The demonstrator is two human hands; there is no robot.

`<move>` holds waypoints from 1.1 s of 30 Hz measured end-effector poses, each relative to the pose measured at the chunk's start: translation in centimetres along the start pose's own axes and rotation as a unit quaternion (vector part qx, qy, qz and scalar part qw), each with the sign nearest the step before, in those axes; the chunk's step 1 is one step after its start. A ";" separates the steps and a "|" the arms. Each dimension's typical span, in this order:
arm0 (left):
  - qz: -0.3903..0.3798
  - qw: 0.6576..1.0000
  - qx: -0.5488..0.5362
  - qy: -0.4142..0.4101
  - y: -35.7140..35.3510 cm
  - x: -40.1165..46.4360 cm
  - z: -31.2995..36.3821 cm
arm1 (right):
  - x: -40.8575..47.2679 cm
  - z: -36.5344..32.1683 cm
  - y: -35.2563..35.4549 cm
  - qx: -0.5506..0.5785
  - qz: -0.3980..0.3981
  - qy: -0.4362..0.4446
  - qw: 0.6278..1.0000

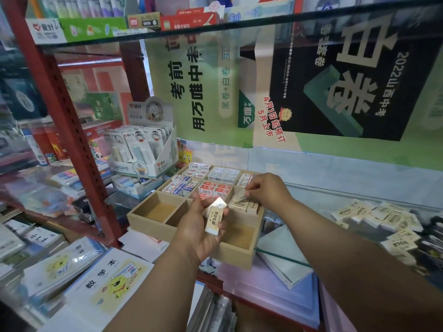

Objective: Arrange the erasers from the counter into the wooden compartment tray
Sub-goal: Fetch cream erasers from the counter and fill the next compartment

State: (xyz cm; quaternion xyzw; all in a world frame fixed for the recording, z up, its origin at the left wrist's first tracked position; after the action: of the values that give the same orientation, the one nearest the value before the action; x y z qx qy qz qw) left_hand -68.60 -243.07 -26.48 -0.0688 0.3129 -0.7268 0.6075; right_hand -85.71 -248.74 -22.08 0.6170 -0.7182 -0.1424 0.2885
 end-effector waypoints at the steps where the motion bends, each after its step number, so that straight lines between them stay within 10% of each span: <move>1: 0.000 1.000 -0.001 0.001 0.0 0.0 0.0 | 0.1 0.3 -0.5 -0.010 -0.006 -0.002 1.000; 15: -0.001 1.000 -0.012 0.025 0.3 -0.3 -0.2 | 1.7 1.0 -3.0 -0.188 -0.026 -0.041 0.981; 19: -0.006 1.000 0.009 0.026 -0.2 -0.7 -0.1 | 0.6 -0.3 -2.0 0.094 0.005 -0.005 0.996; 21: -0.004 1.000 0.016 0.025 -0.1 -0.7 0.0 | -0.7 -2.1 -2.4 0.236 -0.101 -0.002 0.967; 25: 0.003 0.999 0.021 0.025 0.3 -0.4 -0.1 | -2.4 -4.1 -3.3 0.178 -0.237 0.071 0.952; 33: -0.019 0.999 -0.014 0.032 0.3 -0.8 0.1 | -0.7 -0.6 1.2 0.151 0.007 -0.039 0.988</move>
State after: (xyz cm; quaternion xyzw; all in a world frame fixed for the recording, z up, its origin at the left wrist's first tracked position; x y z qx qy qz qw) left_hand -68.07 -242.39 -26.39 -0.0600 0.3410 -0.7353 0.5826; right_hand -86.28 -247.76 -21.14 0.6425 -0.7463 -0.0546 0.1652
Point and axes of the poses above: each hand's wrist, its own x-axis towards the middle knuckle, its own y-axis out of the back of the hand, z = x × y, the point moved 6 cm from there along x, towards the middle knuckle, and after that the axes turned 14 degrees about x, right-handed, at the moved point
